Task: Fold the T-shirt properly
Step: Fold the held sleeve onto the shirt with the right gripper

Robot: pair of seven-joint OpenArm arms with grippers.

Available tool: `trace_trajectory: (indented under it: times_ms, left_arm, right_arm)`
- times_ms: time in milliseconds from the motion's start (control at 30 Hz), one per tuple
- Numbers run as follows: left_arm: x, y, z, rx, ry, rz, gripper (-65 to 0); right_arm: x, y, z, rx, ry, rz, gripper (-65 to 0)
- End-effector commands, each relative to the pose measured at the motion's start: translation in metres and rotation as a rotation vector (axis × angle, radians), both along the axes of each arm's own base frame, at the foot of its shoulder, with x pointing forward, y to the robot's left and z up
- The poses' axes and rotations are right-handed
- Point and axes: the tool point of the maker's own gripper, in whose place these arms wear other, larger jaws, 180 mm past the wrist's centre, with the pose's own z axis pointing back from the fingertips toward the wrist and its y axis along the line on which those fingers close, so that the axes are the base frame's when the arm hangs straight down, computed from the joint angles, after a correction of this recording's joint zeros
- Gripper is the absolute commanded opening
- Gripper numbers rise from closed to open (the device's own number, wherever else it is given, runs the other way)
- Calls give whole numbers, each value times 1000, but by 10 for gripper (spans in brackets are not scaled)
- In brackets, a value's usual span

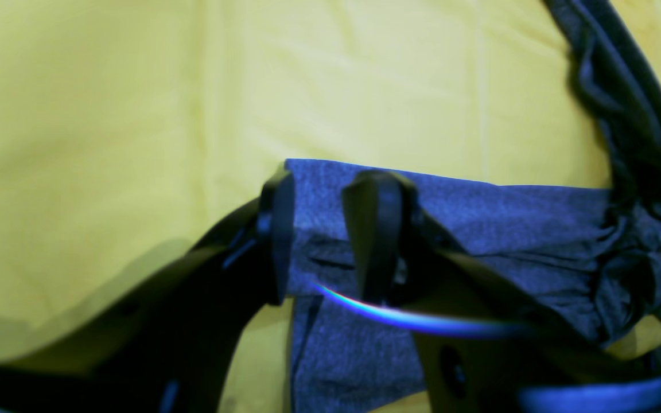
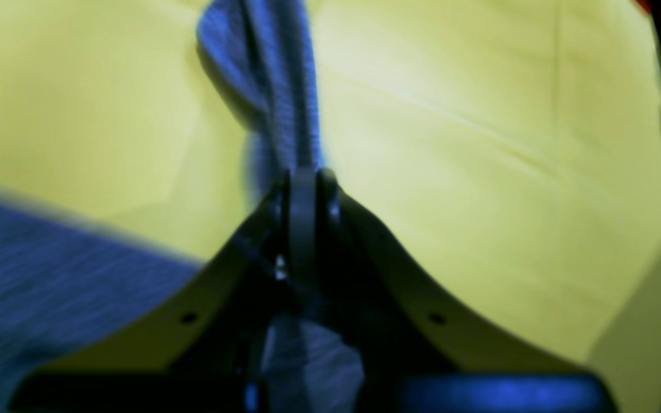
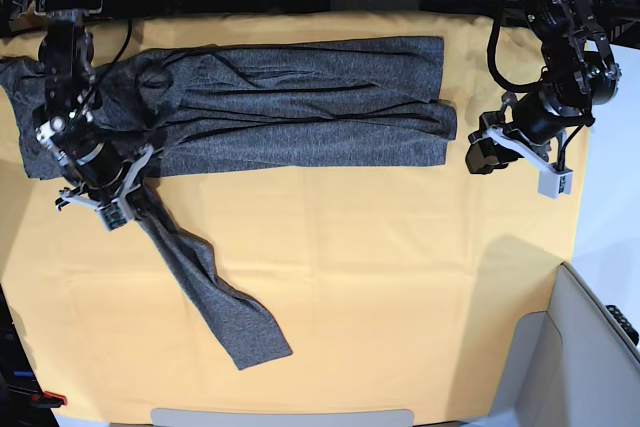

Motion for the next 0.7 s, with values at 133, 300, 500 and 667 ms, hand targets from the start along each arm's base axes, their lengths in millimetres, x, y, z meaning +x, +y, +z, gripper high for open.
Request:
trace_trajectory:
  times_ms: [133, 300, 500, 667]
  left_arm:
    - [5, 2, 10, 12, -37, -3, -466]
    - [5, 2, 10, 12, -37, -3, -466]
    - [1, 2, 6, 12, -21, -3, -466]
    - [1, 2, 6, 12, -21, -3, -466]
  right_arm:
    - [-46, 24, 40, -10, -102, 76, -650]
    - [-79, 28, 15, -7, -12, 89, -650]
    - [-116, 32, -15, 1, 105, 104, -650]
    - [-135, 37, -28, 16, 163, 112, -650]
